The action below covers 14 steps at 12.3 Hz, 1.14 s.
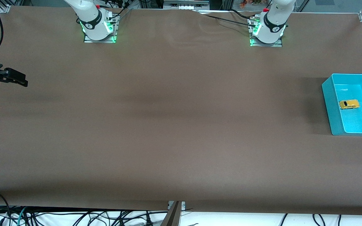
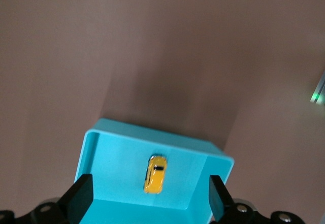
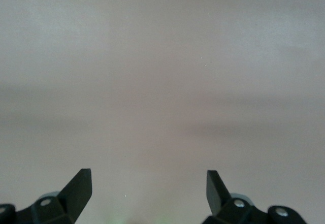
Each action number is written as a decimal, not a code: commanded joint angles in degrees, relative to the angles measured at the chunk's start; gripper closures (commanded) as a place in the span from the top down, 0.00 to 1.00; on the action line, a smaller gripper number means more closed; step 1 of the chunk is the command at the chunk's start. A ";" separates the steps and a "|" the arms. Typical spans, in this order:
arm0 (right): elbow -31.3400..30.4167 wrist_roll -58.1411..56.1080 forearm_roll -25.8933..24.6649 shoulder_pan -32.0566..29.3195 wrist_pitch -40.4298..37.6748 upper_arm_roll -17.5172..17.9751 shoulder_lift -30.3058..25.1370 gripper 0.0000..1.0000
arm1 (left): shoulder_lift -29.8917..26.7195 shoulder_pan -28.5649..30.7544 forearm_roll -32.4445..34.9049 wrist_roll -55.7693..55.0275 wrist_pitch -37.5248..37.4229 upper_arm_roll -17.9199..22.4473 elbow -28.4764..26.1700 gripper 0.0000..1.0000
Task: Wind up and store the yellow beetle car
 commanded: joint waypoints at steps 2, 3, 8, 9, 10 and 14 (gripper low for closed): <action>-0.17 -0.30 0.35 -0.38 0.09 0.36 -0.42 1.00 | 1.52 -5.16 -6.25 -20.57 -5.91 -2.70 4.21 1.00; -0.17 -0.30 0.35 -0.38 0.09 0.36 -0.42 1.00 | 1.09 -6.39 -8.10 -26.90 -6.27 -2.52 4.21 1.00; -0.16 -0.30 0.26 -0.38 0.17 0.45 -0.42 1.00 | -7.25 -33.67 -21.71 -50.75 -6.18 21.32 3.16 1.00; -0.08 -0.30 0.26 -0.38 0.09 0.45 -0.42 1.00 | -8.75 -39.48 -22.35 -55.83 -6.10 27.82 2.81 1.00; -0.08 -0.30 0.26 -0.38 0.17 0.45 -0.34 1.00 | -10.33 -42.84 -22.53 -61.01 -5.75 31.54 1.24 1.00; -0.08 -0.30 0.26 -0.38 0.17 0.45 -0.34 1.00 | -19.81 -44.46 -21.92 -80.20 4.51 32.98 -11.57 1.00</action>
